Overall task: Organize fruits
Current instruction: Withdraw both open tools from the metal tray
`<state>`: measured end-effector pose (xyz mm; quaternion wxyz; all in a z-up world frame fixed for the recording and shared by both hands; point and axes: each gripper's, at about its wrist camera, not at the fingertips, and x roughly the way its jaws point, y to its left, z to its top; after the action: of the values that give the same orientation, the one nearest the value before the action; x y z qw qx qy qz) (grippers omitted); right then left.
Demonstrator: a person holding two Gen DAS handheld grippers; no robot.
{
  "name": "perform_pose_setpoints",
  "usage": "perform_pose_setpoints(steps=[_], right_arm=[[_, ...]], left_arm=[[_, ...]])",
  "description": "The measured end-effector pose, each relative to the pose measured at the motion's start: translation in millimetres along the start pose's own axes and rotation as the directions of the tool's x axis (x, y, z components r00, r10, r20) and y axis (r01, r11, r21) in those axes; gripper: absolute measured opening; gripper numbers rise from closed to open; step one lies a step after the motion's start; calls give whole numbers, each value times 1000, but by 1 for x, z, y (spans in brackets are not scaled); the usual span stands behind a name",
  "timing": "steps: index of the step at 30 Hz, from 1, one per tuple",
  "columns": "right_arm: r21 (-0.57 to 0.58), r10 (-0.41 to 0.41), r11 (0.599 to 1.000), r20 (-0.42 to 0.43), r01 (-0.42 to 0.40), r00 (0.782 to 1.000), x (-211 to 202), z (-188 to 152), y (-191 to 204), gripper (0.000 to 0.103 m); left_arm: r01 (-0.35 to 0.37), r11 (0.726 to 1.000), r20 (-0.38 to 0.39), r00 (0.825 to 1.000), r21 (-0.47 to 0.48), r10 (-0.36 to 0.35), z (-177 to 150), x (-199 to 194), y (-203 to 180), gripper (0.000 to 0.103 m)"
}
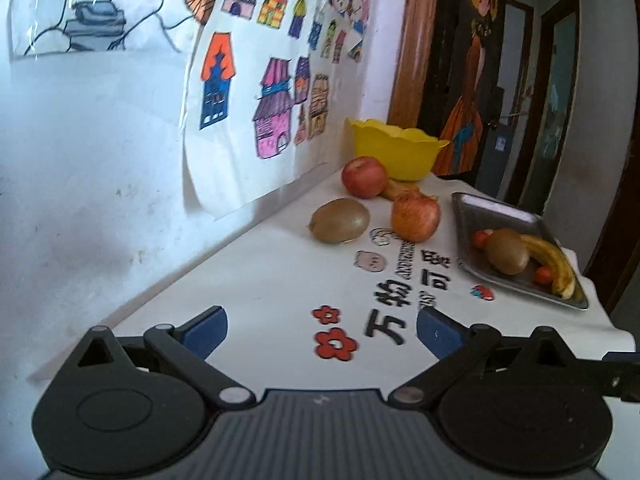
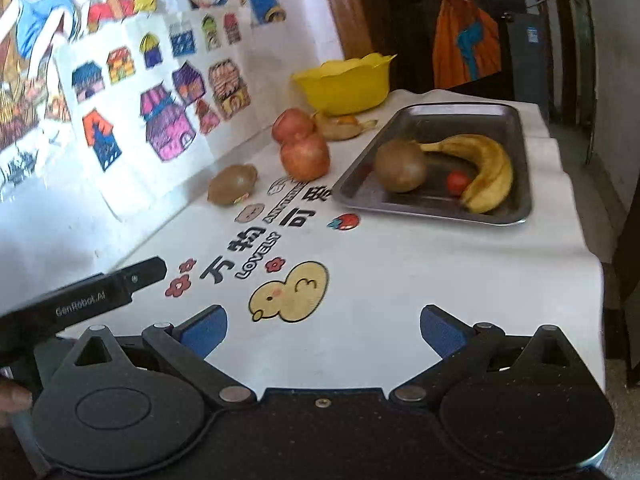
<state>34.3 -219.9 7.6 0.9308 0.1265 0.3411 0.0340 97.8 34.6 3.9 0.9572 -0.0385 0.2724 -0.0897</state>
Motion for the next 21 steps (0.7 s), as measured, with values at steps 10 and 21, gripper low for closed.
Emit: perform_pose_setpoints(steps=[10,21], right_arm=[[-10,21,1000,-1,-21,1000,29,26,22,102],[-73,10,997,43,-7,999,40,63,26,102]], left_arm=[[-27,998,-13,1000,60,28,19,22,7,103],[-44,996,-14,999,82,46,37,39,3,103]])
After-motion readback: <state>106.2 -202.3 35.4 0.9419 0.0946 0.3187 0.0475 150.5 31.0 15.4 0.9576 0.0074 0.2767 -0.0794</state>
